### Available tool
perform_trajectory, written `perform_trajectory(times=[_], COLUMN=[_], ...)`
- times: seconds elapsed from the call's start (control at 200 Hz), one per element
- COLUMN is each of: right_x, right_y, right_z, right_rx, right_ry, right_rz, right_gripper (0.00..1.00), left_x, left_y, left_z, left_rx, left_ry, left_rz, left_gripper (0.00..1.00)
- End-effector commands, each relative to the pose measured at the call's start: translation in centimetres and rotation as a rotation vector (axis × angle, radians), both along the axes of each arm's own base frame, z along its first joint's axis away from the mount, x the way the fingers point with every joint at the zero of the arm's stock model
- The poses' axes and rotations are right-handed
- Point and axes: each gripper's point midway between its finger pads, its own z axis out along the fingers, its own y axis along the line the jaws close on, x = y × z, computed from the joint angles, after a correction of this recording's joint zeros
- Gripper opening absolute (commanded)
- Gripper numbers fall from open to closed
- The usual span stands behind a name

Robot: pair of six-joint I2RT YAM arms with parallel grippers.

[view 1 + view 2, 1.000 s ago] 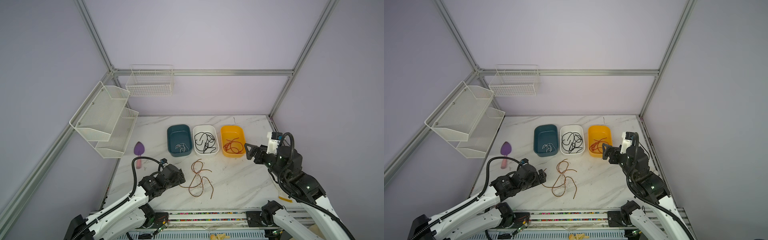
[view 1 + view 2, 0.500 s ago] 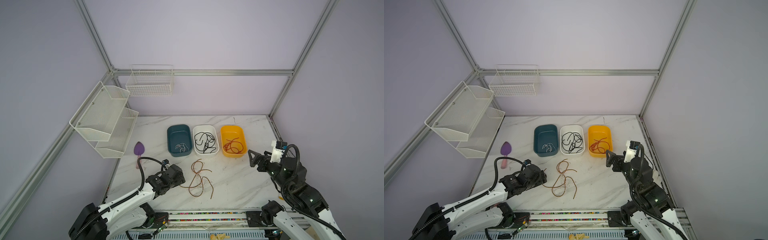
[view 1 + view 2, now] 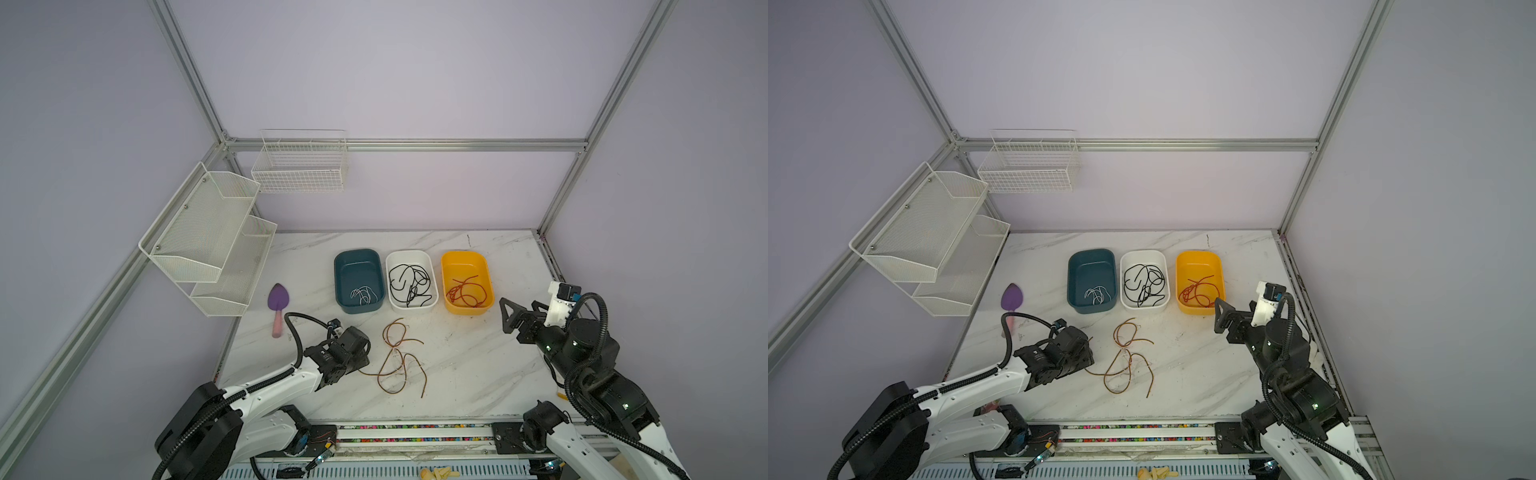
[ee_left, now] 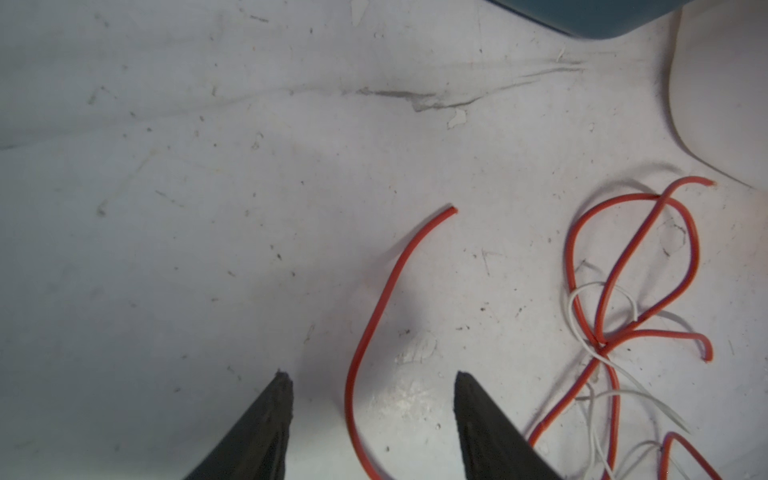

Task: Untangle the cables
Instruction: 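Lower the left gripper onto a loose red wire end and close it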

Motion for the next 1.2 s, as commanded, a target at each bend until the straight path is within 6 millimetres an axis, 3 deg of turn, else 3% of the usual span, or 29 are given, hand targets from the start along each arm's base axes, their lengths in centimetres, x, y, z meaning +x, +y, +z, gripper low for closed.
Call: perform_trajectory(times=[0.0,0.19,0.425,0.805,1.195], right_x=[0.0,0.0,0.0,0.0,0.0], right_y=[-0.2,-0.3,-0.4,-0.6,-0.8], right_z=[0.3,0.4,0.3,0.4,0.4], right_rx=[0.003,0.006,0.005,0.007,0.007], right_ry=[-0.025,-0.028,-0.028,-0.034,-0.037], right_rz=[-0.010,-0.015,-0.020,-0.030,-0.035], right_gripper=[0.98,0.98,0.98,0.98,0.98], left_x=[0.5,0.5,0.8,0.8,0.9], left_y=[0.7,1.7,1.2,0.9,0.3], left_z=[-0.4,-1.0,-1.6,-2.1,0.0], left_rx=[0.033,0.086,0.104,0.091,0.060], left_ry=[-0.022,0.015,0.052,0.057,0.017], left_rz=[0.008,0.051,0.037,0.023,-0.026], left_gripper=[0.57,0.45,0.30,0.16,0.00])
